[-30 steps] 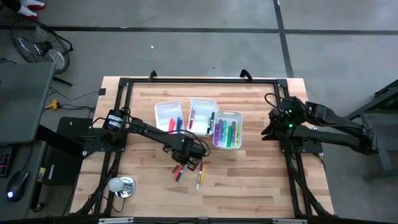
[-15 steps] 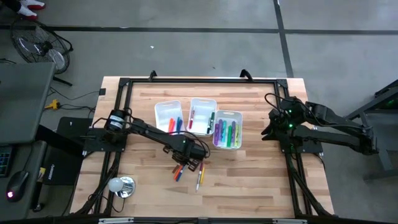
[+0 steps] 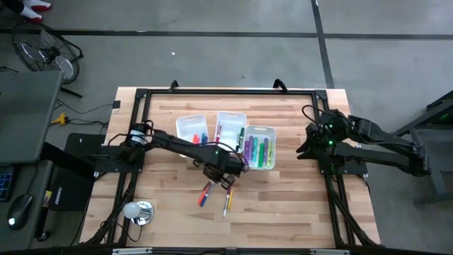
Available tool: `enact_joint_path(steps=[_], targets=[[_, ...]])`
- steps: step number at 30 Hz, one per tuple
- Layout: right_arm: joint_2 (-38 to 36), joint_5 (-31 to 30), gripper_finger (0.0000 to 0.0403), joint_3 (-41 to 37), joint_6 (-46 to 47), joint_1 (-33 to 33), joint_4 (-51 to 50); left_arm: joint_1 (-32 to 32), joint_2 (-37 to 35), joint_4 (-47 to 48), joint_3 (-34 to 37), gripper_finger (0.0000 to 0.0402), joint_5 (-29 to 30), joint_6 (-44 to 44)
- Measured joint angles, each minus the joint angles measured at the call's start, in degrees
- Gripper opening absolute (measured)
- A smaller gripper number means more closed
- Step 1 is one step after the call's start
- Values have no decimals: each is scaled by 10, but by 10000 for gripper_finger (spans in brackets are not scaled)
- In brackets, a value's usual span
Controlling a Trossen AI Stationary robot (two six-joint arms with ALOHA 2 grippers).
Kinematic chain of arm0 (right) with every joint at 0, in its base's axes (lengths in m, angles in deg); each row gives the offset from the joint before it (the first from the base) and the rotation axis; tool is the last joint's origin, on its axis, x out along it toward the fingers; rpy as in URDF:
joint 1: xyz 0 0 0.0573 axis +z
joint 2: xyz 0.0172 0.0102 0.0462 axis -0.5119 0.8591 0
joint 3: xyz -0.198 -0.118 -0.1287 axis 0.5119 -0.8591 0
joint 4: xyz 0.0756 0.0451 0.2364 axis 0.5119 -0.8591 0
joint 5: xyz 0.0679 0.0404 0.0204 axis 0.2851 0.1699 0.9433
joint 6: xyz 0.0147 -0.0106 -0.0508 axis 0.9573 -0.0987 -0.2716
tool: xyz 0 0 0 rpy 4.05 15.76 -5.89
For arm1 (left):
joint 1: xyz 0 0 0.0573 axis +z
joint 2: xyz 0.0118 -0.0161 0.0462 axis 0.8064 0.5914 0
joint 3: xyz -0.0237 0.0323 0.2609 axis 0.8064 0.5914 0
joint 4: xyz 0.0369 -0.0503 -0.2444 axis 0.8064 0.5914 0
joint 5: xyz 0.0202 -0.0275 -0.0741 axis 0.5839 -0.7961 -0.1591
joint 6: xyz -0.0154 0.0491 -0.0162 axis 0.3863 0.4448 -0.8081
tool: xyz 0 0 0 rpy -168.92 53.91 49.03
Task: Pick & Place Markers
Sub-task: Put the brown marker into the middle white bin
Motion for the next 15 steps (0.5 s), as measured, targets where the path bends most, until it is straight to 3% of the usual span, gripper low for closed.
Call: enact_joint_path(steps=[15], targets=[[0, 0, 176, 0, -2, 0, 2, 57, -2, 29, -171, 17, 44, 43]])
